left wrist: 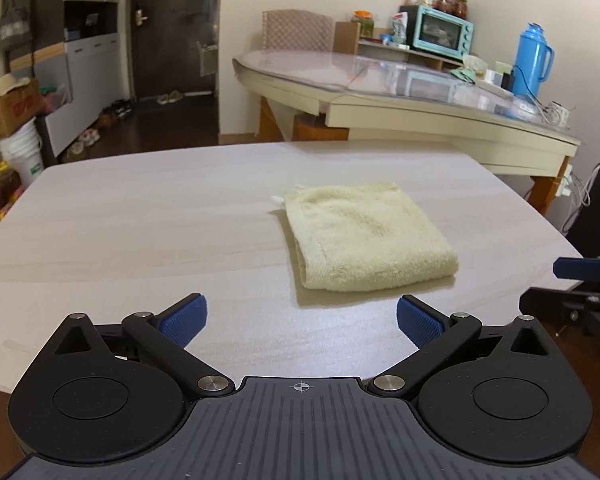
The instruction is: Fold towel
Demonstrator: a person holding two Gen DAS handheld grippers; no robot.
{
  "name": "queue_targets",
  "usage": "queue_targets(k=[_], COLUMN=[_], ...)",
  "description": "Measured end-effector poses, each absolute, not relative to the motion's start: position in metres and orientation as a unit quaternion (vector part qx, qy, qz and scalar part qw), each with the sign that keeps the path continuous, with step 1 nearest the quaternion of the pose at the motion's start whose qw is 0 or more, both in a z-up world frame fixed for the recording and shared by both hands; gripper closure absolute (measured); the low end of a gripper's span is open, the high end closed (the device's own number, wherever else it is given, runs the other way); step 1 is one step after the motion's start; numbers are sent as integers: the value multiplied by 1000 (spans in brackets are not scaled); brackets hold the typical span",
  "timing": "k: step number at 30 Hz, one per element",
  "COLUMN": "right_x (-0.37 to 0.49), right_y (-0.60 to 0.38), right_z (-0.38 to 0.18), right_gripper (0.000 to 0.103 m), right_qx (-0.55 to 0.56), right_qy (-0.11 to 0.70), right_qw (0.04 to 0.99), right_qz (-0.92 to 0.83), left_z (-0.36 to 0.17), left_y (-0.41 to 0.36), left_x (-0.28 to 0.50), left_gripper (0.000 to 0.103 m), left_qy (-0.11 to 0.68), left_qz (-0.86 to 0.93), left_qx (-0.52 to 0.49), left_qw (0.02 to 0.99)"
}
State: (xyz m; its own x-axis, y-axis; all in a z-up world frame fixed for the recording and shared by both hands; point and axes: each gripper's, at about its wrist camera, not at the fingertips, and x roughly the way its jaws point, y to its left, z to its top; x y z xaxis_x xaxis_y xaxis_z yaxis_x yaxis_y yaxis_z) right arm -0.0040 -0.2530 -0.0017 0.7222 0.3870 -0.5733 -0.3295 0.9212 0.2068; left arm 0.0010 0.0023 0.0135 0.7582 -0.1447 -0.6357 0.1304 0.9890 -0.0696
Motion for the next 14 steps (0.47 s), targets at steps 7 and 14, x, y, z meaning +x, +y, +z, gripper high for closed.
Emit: queue_targets(k=[7, 14], right_x=[-4, -3], right_y=[-252, -254], right_z=[-4, -8], right_gripper=[0, 0], right_qx=[51, 54], right_qy=[322, 324], right_qw=[925, 926], right_qz=[193, 186], left_z=[8, 6], left_y=[0, -2], left_x=[6, 8], left_gripper=[0, 0], left_qy=[345, 338], left_qz=[-66, -64], left_qx=[-9, -14], left_qw=[936, 939])
